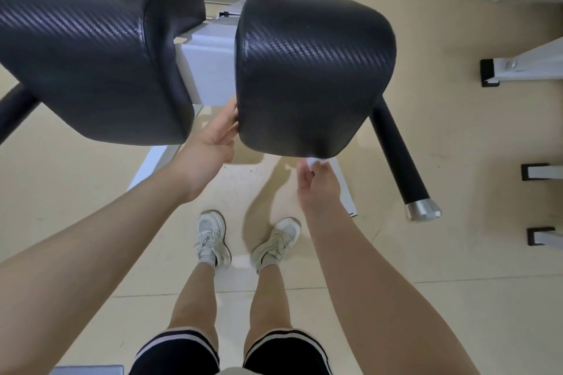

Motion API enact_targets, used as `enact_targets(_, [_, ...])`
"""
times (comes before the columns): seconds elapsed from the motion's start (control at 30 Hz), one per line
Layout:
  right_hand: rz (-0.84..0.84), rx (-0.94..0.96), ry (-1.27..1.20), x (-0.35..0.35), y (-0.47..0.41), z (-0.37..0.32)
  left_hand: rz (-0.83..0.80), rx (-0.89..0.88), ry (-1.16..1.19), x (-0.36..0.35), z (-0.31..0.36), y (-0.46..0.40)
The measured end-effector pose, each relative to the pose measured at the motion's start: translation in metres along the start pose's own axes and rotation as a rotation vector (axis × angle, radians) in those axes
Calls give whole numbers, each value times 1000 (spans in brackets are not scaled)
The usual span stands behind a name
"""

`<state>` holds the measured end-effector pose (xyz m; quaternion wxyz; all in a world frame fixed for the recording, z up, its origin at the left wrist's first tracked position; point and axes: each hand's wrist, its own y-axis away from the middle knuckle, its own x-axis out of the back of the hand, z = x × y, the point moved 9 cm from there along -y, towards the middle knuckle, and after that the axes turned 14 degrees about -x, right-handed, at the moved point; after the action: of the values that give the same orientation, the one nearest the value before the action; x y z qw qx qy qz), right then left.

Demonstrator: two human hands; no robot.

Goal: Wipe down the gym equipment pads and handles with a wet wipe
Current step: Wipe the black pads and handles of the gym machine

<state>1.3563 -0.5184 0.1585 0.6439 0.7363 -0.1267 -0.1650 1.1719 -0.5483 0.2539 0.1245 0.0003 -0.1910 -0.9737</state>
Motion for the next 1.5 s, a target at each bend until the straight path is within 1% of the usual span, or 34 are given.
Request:
enact_targets(0.03, [43,11,132,-9,1,5,-18,3,0,1,1,0])
enact_targets(0.1, [-5,-25,99,-18,3,31,-64,1,-8,4,6,-1])
enact_targets(0.2, [-30,92,305,-38,13,54,-118,-14,3,9,14,-1])
enact_targets(0.23, [-86,98,354,-48,22,63,-104,-15,1,14,16,1])
enact_targets(0.27, [-187,78,393,-62,34,73,-68,-20,-10,22,18,4])
enact_targets(0.3, [-239,92,397,-70,46,75,-18,-32,-28,33,21,8])
enact_targets(0.33, [-247,176,453,-76,63,69,29,-50,-43,44,25,13])
enact_targets(0.37, [-215,291,515,-80,83,58,66,-70,-49,54,29,17])
enact_targets(0.4, [-163,445,615,-85,104,43,87,-85,-44,64,33,23])
enact_targets(0.47, [-54,809,849,-105,149,12,93,-92,-19,76,39,33])
enact_targets(0.53, [22,1163,1079,-137,191,-2,80,-83,-19,85,41,40])
enact_targets(0.57, [85,1353,1179,-154,210,-5,73,-79,-33,89,42,42])
enact_targets(0.6, [178,1583,1266,-171,229,-4,71,-83,-41,92,43,44])
enact_targets(0.67, [312,2022,1444,-198,235,15,87,-86,20,99,43,46])
enact_targets(0.7, [399,2203,1529,-205,227,23,91,-71,83,100,42,47])
enact_targets(0.73, [473,2279,1653,-211,214,28,94,-66,128,101,40,49])
enact_targets(0.77, [563,2263,1847,-216,197,33,92,-64,143,102,37,51])
enact_targets(0.8, [657,2171,2074,-216,180,39,83,-62,109,104,32,53])
enact_targets(0.83, [714,2079,2290,-212,162,48,72,-57,74,106,27,56])
enact_targets(0.87, [733,1936,2493,-203,145,58,67,-42,52,109,19,57])
enact_targets(0.9, [754,1825,2640,-193,129,66,60,-25,45,111,12,59])
enact_targets(0.93, [729,1719,2720,-185,119,74,51,-7,42,111,6,60])
enact_targets(0.97, [688,1676,2763,-178,106,83,38,13,38,111,1,62])
enact_targets(1.0, [600,1587,2802,-171,94,91,24,26,26,110,-4,63])
enact_targets(1.03, [509,1543,2818,-167,87,100,12,35,21,110,-7,65])
enact_targets(1.1, [330,1359,2843,-158,77,113,0,53,21,110,-11,67])
enact_targets(1.13, [259,1229,2804,-153,73,115,1,61,21,111,-12,68])
enact_targets(1.17, [184,1150,2674,-149,73,115,3,67,20,112,-12,68])
enact_targets(1.23, [91,995,2271,-143,91,106,0,64,7,114,-6,69])
enact_targets(1.3, [54,971,1790,-140,133,87,-29,23,-22,109,8,69])
enact_targets(1.33, [21,932,1566,-133,151,77,-63,-6,-48,104,18,69])
enact_targets(1.37, [-22,853,1384,-125,165,70,-105,-35,-60,97,30,68])
enact_targets(1.43, [-108,699,1112,-109,188,59,-201,-55,-16,76,54,68])
enact_targets(1.5, [-176,590,862,-93,205,47,-260,-68,16,55,79,67])
